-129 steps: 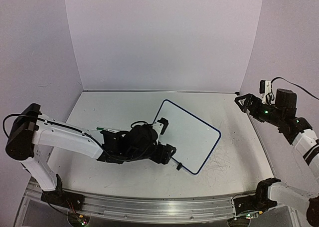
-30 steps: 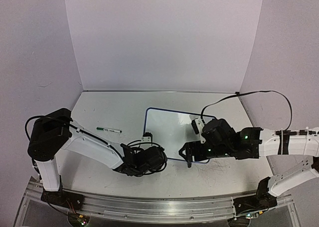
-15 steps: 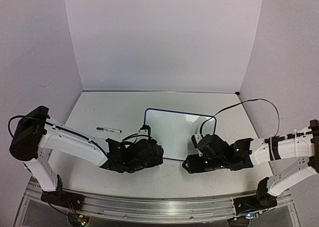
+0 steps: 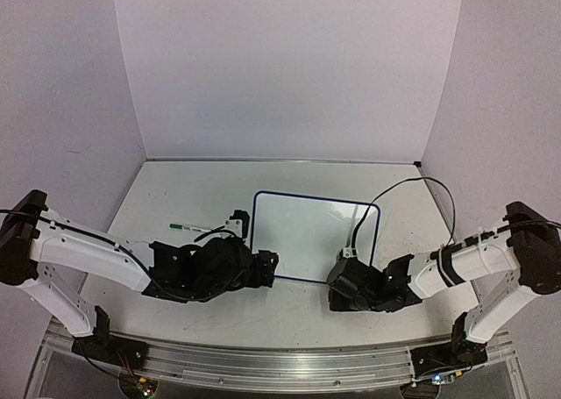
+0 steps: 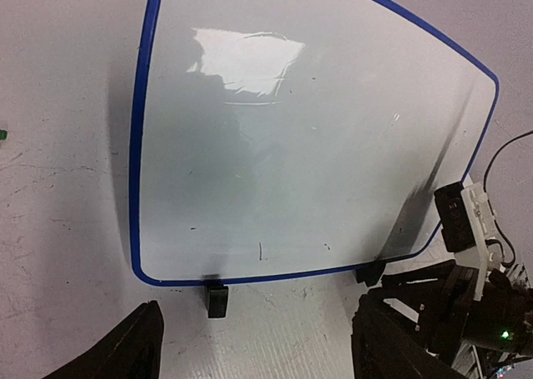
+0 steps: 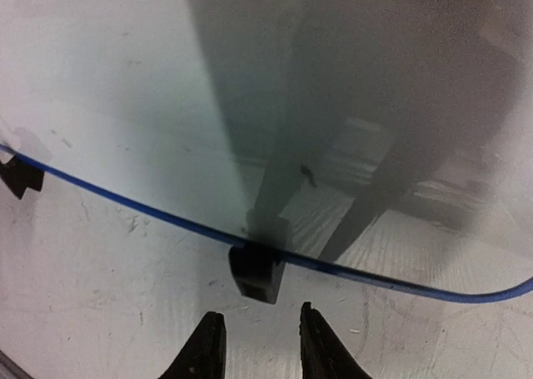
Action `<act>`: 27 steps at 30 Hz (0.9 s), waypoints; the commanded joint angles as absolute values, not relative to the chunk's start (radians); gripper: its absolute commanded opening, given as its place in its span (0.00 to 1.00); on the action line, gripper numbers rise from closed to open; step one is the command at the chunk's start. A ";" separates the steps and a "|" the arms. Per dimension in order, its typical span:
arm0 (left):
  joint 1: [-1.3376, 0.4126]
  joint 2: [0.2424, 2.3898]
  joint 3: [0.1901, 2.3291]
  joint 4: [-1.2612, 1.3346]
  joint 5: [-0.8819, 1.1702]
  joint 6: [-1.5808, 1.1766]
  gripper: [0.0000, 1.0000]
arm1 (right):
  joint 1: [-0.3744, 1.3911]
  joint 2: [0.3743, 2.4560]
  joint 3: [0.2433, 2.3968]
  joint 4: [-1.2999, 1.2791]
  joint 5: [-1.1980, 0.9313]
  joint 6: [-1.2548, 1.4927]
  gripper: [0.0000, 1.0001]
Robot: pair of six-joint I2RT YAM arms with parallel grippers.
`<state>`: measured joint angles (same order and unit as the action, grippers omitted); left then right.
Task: Write a sentence on the whiteboard
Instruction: Move the whiteboard to the center of the board.
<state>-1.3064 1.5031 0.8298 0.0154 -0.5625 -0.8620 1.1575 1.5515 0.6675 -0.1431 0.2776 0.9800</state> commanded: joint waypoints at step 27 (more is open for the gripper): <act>-1.311 1.603 0.836 0.149 -0.327 -0.796 0.80 | 1.152 1.516 0.594 -0.128 0.539 1.061 0.22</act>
